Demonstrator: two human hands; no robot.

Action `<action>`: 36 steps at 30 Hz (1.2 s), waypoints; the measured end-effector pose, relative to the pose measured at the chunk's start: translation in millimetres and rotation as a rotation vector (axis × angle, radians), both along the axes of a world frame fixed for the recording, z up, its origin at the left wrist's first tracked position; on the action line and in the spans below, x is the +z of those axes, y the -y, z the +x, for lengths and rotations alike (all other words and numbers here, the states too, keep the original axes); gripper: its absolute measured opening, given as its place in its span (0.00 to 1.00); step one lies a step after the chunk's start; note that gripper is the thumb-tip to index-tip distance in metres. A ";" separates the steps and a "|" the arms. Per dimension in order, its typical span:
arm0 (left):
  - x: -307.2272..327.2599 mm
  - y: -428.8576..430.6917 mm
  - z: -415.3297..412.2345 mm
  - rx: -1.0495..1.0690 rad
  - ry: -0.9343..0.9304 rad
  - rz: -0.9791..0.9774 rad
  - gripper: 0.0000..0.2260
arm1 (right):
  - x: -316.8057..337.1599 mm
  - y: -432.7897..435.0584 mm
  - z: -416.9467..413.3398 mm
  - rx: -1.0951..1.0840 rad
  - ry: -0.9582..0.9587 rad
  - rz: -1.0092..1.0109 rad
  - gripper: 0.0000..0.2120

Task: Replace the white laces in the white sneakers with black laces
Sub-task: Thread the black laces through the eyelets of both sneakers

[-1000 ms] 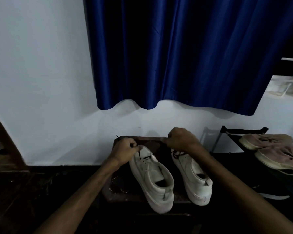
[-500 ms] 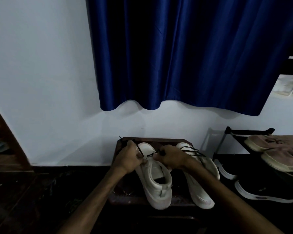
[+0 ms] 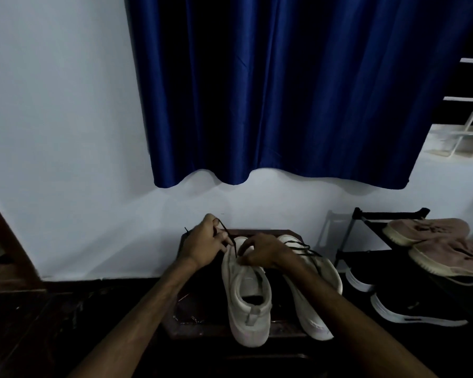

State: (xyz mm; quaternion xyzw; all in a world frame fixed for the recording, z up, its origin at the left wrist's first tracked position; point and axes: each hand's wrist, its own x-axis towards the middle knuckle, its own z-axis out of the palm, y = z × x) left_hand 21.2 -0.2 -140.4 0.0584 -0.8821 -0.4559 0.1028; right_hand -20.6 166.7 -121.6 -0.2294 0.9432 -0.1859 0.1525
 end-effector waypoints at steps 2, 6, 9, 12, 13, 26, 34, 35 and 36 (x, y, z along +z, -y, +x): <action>12.2 6.6 -1.8 -0.010 -0.015 0.053 0.07 | -1.1 -1.0 -2.2 -0.022 0.022 -0.011 0.13; 29.9 24.5 -0.3 0.040 -0.048 0.192 0.07 | -5.0 -1.5 -3.9 -0.023 0.031 -0.029 0.15; 32.3 35.6 1.7 0.088 -0.054 0.328 0.09 | -2.6 -5.1 -6.8 -0.021 0.015 0.001 0.22; 33.6 37.4 1.6 0.108 -0.074 0.275 0.06 | 13.9 -16.2 -16.8 -0.069 0.039 0.025 0.22; 34.0 36.7 0.5 0.107 -0.075 0.202 0.06 | 21.9 -20.8 -20.6 -0.098 0.054 -0.007 0.21; 128.3 12.7 4.0 0.122 -0.206 0.188 0.20 | 151.2 -14.4 -13.4 -0.163 0.104 -0.491 0.08; 134.9 1.4 13.0 0.114 -0.359 0.149 0.18 | 108.6 1.5 -3.1 -0.145 0.158 -0.450 0.06; 128.8 2.9 13.7 0.124 -0.332 0.137 0.18 | 101.3 1.2 -3.4 -0.151 0.175 -0.446 0.05; 123.8 4.6 14.9 0.125 -0.295 0.151 0.18 | 96.0 0.5 -3.6 -0.151 0.187 -0.444 0.04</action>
